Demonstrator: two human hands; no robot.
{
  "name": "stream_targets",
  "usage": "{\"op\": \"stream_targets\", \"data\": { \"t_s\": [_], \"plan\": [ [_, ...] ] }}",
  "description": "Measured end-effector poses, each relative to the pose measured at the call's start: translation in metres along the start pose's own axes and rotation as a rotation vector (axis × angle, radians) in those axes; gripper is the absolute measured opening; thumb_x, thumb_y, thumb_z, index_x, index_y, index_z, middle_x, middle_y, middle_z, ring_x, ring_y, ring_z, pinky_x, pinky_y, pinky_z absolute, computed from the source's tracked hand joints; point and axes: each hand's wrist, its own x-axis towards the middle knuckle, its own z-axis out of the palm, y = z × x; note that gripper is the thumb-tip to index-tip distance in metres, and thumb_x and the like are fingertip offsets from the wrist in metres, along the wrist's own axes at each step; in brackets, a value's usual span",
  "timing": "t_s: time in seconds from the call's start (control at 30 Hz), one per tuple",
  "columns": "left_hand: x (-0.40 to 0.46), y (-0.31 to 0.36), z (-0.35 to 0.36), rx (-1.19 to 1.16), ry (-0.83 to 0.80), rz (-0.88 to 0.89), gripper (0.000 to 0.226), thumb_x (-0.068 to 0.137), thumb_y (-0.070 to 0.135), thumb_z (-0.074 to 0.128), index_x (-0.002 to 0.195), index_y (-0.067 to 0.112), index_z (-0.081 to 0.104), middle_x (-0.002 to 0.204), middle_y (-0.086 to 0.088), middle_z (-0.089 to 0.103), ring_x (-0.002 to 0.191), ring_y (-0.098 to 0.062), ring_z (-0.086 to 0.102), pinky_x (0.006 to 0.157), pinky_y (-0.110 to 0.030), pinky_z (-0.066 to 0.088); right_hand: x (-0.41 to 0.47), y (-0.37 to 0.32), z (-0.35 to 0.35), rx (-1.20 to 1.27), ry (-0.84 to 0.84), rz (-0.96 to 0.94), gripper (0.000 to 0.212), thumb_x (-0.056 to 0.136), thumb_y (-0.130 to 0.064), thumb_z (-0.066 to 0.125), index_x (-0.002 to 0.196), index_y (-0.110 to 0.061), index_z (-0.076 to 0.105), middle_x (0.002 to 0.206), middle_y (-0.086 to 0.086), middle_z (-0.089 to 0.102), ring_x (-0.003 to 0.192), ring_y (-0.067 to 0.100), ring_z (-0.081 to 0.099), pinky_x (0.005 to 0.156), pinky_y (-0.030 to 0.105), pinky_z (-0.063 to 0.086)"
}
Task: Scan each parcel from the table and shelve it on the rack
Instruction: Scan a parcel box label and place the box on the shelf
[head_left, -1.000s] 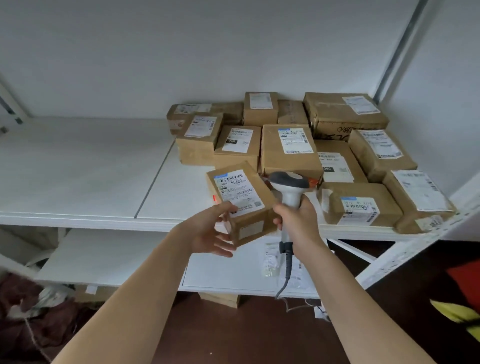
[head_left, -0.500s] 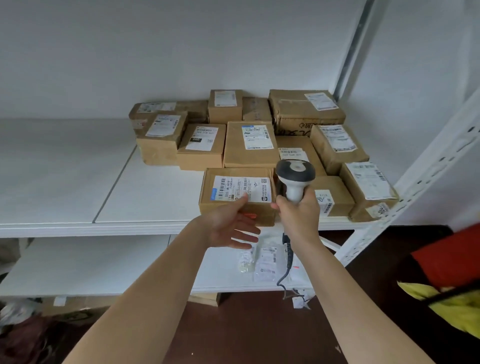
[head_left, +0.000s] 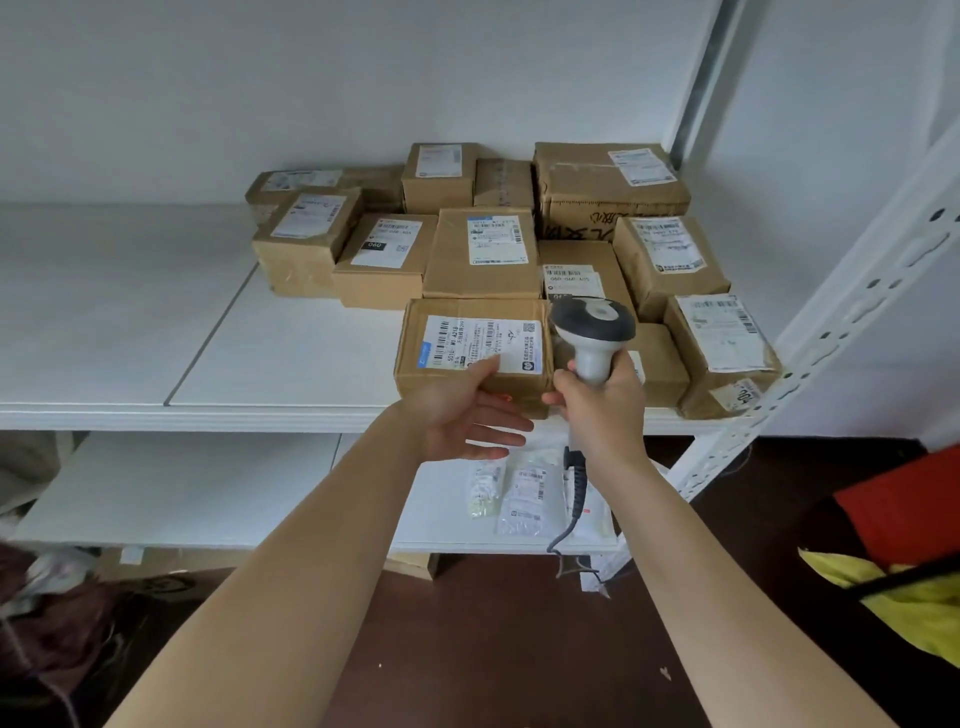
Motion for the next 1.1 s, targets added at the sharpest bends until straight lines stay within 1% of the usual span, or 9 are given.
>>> {"op": "stream_targets", "data": {
  "t_s": [0.1,0.2,0.37,0.5,0.57,0.73,0.8,0.9,1.1],
  "plan": [
    [0.001,-0.007,0.003,0.061,0.004,0.029,0.066,0.086,0.064,0.054,0.119,0.008,0.065,0.111,-0.008,0.073,0.106,-0.025,0.068,0.095,-0.039,0.054,-0.004,0.002,-0.012,-0.024,0.013,-0.004,0.026,0.089,-0.002,0.06,0.112,-0.014,0.054,0.089,0.001,0.065,0.061,0.005,0.069,0.057,0.018,0.049],
    [0.003,-0.015,0.005,0.129,0.006,0.02,0.052,0.083,0.047,0.07,0.121,0.011,0.064,0.11,-0.006,0.073,0.104,-0.024,0.069,0.097,-0.039,0.052,-0.009,0.004,-0.024,-0.023,0.042,0.01,0.031,0.089,-0.002,0.061,0.117,-0.015,0.054,0.096,0.004,0.066,0.06,0.003,0.068,0.054,0.014,0.047],
    [0.016,-0.019,0.017,0.201,-0.088,-0.023,0.05,0.079,0.039,0.077,0.119,0.012,0.065,0.109,-0.004,0.074,0.103,-0.023,0.07,0.096,-0.039,0.053,-0.03,0.004,-0.051,-0.021,0.1,0.008,0.036,0.092,-0.005,0.062,0.124,-0.017,0.052,0.099,0.003,0.065,0.057,0.004,0.063,0.056,0.016,0.048],
    [0.035,-0.027,0.055,0.26,-0.186,-0.06,0.042,0.081,0.037,0.076,0.113,0.01,0.067,0.109,-0.006,0.074,0.103,-0.025,0.07,0.091,-0.037,0.055,-0.05,0.011,-0.089,-0.069,0.185,0.021,0.028,0.092,-0.006,0.064,0.116,-0.017,0.055,0.097,0.005,0.065,0.063,0.007,0.064,0.057,0.014,0.048],
    [0.048,-0.035,0.085,0.289,-0.233,-0.079,0.038,0.082,0.036,0.076,0.108,0.01,0.069,0.108,-0.007,0.074,0.101,-0.026,0.07,0.089,-0.038,0.056,-0.062,0.014,-0.118,-0.092,0.272,0.021,0.025,0.09,-0.005,0.065,0.111,-0.016,0.057,0.094,0.006,0.065,0.067,0.012,0.064,0.056,0.014,0.047],
    [0.066,-0.058,0.184,0.311,-0.36,-0.133,0.029,0.089,0.026,0.07,0.113,0.01,0.067,0.114,-0.01,0.071,0.101,-0.027,0.069,0.085,-0.036,0.056,-0.097,0.02,-0.209,-0.095,0.533,0.067,0.019,0.089,-0.004,0.065,0.099,-0.018,0.057,0.092,0.006,0.065,0.057,0.01,0.064,0.062,0.03,0.052],
    [0.068,-0.068,0.231,0.348,-0.417,-0.15,0.027,0.092,0.026,0.067,0.113,0.009,0.064,0.115,-0.011,0.069,0.102,-0.028,0.067,0.085,-0.035,0.055,-0.108,0.021,-0.253,-0.066,0.648,0.074,0.018,0.089,-0.004,0.064,0.099,-0.017,0.057,0.093,0.006,0.065,0.056,0.009,0.063,0.062,0.029,0.05],
    [0.075,-0.079,0.301,0.412,-0.484,-0.171,0.028,0.094,0.028,0.064,0.112,0.006,0.063,0.117,-0.011,0.069,0.106,-0.028,0.066,0.084,-0.035,0.055,-0.116,0.027,-0.316,-0.005,0.786,0.064,0.019,0.09,-0.003,0.063,0.101,-0.016,0.057,0.094,0.011,0.062,0.063,0.015,0.061,0.056,0.02,0.047],
    [0.1,-0.095,0.445,0.449,-0.481,-0.168,0.019,0.097,0.021,0.058,0.108,0.006,0.063,0.115,-0.012,0.068,0.102,-0.027,0.065,0.086,-0.035,0.053,-0.107,0.046,-0.439,0.012,0.849,0.076,0.022,0.09,-0.006,0.065,0.096,-0.025,0.056,0.095,0.007,0.065,0.069,0.017,0.064,0.062,0.024,0.05]
  ]
}}
